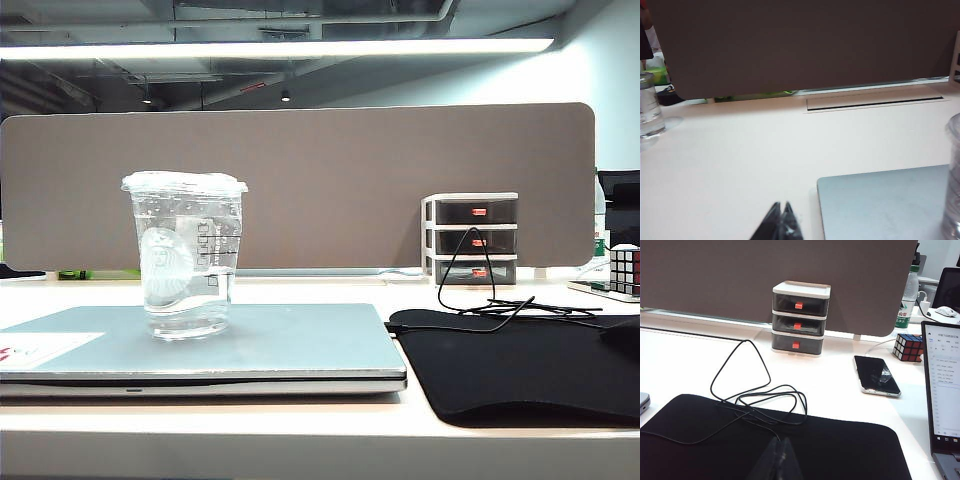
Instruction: Pick up the coffee cup and place it over the laptop.
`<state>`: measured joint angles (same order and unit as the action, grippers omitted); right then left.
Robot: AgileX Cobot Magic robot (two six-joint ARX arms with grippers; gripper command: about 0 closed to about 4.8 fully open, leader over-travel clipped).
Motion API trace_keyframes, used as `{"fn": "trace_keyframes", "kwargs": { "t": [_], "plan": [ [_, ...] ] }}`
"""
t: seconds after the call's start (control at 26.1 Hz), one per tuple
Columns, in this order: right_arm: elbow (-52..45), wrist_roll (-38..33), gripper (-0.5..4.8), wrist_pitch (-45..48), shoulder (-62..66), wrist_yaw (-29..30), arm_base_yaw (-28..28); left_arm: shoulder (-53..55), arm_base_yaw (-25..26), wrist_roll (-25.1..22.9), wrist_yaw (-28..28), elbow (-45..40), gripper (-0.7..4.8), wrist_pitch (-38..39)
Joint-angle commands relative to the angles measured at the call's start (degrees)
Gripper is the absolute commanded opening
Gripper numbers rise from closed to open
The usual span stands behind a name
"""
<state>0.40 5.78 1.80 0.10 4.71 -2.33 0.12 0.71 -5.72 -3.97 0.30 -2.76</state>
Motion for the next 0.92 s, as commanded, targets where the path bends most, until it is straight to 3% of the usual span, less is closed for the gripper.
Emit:
{"fn": "trace_keyframes", "kwargs": {
  "t": [0.04, 0.92],
  "plan": [
    [-0.3, -0.2, -0.05, 0.6, 0.0, 0.1, 0.0, 0.0, 0.1, 0.2, 0.3, 0.1, -0.06, -0.6],
    [-0.3, -0.2, -0.05, 0.6, 0.0, 0.1, 0.0, 0.0, 0.1, 0.2, 0.7, 0.1, -0.06, -0.7]
  ]
}}
